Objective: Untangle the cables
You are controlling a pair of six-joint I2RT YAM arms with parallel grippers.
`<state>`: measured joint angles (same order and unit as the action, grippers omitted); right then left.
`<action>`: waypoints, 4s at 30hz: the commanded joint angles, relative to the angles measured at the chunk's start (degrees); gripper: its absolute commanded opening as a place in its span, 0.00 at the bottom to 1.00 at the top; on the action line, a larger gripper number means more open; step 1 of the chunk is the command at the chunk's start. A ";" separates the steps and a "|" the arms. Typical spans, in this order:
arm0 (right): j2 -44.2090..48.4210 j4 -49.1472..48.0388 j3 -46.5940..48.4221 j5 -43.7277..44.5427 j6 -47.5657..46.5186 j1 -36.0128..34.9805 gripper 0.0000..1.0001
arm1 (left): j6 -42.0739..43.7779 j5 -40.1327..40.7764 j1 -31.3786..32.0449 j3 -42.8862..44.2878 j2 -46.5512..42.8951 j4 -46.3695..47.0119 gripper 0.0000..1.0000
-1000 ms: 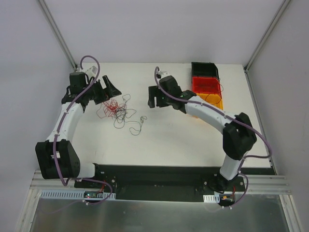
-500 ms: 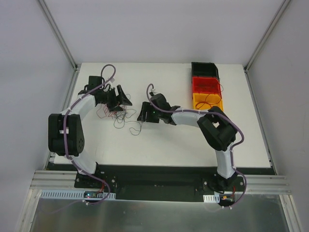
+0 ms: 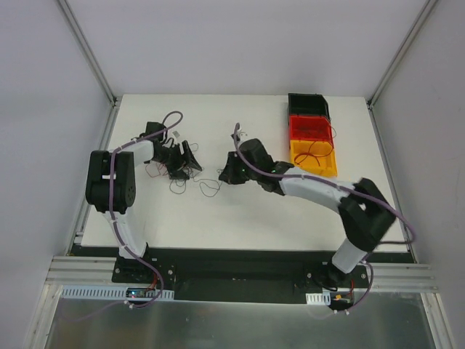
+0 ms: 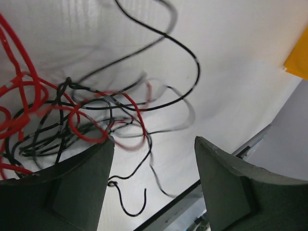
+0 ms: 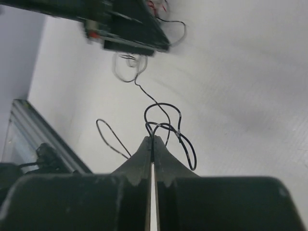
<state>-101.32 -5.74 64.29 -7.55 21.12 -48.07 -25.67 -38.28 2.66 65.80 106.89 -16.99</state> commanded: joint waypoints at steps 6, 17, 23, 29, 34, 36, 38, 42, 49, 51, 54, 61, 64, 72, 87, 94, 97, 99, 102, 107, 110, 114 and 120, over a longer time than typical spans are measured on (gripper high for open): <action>38.36 14.95 3.37 14.30 -18.90 -0.09 0.00 | 6.33 9.36 -1.51 4.07 3.76 -5.59 0.69; 57.01 25.16 9.89 34.79 -32.46 0.09 0.00 | 6.78 9.72 -3.97 5.39 3.85 -7.00 0.70; 61.59 23.40 9.45 37.34 -34.31 0.09 0.00 | 6.60 9.45 -4.06 6.80 4.65 -7.70 0.70; 57.73 23.93 5.67 36.12 -31.59 0.17 0.01 | 7.03 9.37 -3.45 5.22 -3.60 -7.70 0.71; 54.13 22.27 3.21 36.90 -31.41 0.09 0.00 | 10.11 9.63 0.06 2.85 -13.53 -6.13 0.80; 51.50 21.47 3.91 37.87 -32.02 0.26 0.00 | 11.43 10.24 2.26 2.58 -16.52 -5.86 0.82; 48.25 20.95 5.83 38.49 -33.07 0.87 0.00 | 12.48 10.42 4.02 2.67 -18.55 -5.77 0.84; 40.43 21.46 12.42 38.40 -33.52 4.38 0.00 | 12.75 8.93 6.22 3.11 -20.58 -5.77 0.84; 30.06 21.91 26.30 32.08 -31.50 14.92 0.00 | 11.96 5.15 7.36 3.63 -21.99 -5.59 0.84; 26.72 21.30 30.52 31.72 -31.32 18.61 0.00 | 11.52 3.92 7.36 3.72 -21.99 -5.42 0.83; 21.18 19.80 35.88 30.85 -31.67 23.19 0.00 | 11.17 2.43 7.36 3.81 -21.90 -5.07 0.83; 4.05 19.45 52.49 27.25 -32.02 31.10 0.01 | 11.78 3.13 7.36 3.19 -21.90 -4.72 0.82; -4.39 20.84 60.66 25.31 -31.59 33.48 0.00 | 11.78 2.78 7.36 3.11 -21.20 -4.54 0.81; -10.75 21.13 69.04 25.13 -32.55 36.03 0.00 | 11.96 2.60 7.45 3.02 -20.76 -4.54 0.81; -11.00 19.18 71.84 22.76 -32.55 38.58 0.00 | 12.05 1.81 7.45 3.19 -19.97 -4.36 0.81; -11.88 19.27 71.94 21.88 -31.32 40.07 0.00 | 12.31 2.25 7.45 3.19 -20.06 -4.36 0.81; -13.20 19.10 71.68 21.70 -30.88 40.60 0.00 | 12.22 2.07 7.45 3.19 -20.05 -4.36 0.81; -14.25 19.19 70.63 21.44 -30.44 41.04 0.00 | 12.40 2.07 7.45 3.19 -20.23 -4.36 0.81; -15.31 19.10 68.17 21.35 -29.48 41.66 0.00 | 12.49 2.34 7.45 3.11 -20.49 -4.45 0.82; -18.47 18.92 65.44 20.47 -28.34 42.80 0.00 | 12.31 1.98 7.45 3.19 -20.23 -4.36 0.82; -21.28 18.92 63.77 19.07 -26.85 43.42 0.00 | 12.40 1.90 7.45 3.19 -20.32 -4.36 0.82; -24.80 19.89 61.75 17.31 -24.99 43.94 0.00 | 12.40 1.90 7.45 3.19 -20.32 -4.45 0.82; -29.19 22.34 59.81 16.17 -23.94 43.94 0.00 | 12.22 1.81 7.45 3.19 -20.14 -4.45 0.82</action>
<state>-129.64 15.99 123.96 10.22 -4.64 -4.16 -14.28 -34.57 9.45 68.84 86.96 -22.17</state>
